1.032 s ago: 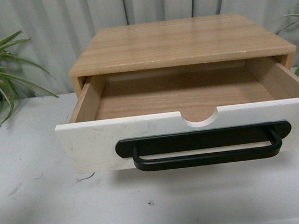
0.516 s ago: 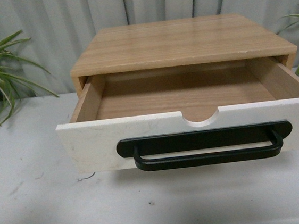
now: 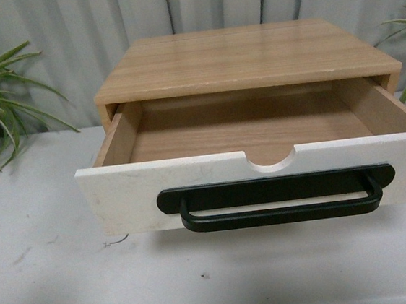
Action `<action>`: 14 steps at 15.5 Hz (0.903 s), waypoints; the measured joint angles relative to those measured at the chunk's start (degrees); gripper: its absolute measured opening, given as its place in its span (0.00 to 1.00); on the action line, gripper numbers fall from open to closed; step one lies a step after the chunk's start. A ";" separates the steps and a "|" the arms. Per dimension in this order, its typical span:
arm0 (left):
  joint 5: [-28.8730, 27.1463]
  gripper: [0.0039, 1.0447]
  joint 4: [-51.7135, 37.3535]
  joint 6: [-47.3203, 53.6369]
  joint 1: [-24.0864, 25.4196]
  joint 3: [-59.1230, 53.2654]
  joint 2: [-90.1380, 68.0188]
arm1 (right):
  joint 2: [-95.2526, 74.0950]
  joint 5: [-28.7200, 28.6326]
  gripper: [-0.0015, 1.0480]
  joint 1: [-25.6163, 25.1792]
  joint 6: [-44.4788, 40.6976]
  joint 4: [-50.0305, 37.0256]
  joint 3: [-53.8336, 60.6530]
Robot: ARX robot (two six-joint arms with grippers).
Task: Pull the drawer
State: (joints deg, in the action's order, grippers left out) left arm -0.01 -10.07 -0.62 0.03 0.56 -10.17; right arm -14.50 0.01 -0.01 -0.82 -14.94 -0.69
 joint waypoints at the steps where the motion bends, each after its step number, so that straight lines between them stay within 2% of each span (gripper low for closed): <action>1: -0.11 0.01 3.85 0.00 0.00 0.15 2.80 | 1.14 0.00 0.02 0.00 0.00 1.51 0.00; 2: -0.09 0.01 10.58 0.00 0.00 0.04 9.64 | 4.33 -0.02 0.02 0.00 0.00 4.44 0.00; 3: 0.00 0.01 10.51 0.02 0.00 0.04 9.64 | 4.83 0.02 0.02 0.00 0.00 5.20 0.00; 5: -0.07 0.01 10.36 0.02 0.00 0.04 9.64 | 12.61 -0.02 0.02 0.00 0.02 15.43 -0.07; 14: -0.02 0.01 10.27 0.02 0.00 0.04 9.64 | 14.27 0.02 0.02 0.00 0.00 15.17 -0.04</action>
State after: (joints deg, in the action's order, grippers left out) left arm -0.03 0.21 -0.60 0.03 0.60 -0.54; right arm -0.23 0.03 -0.01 -0.82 0.23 -0.73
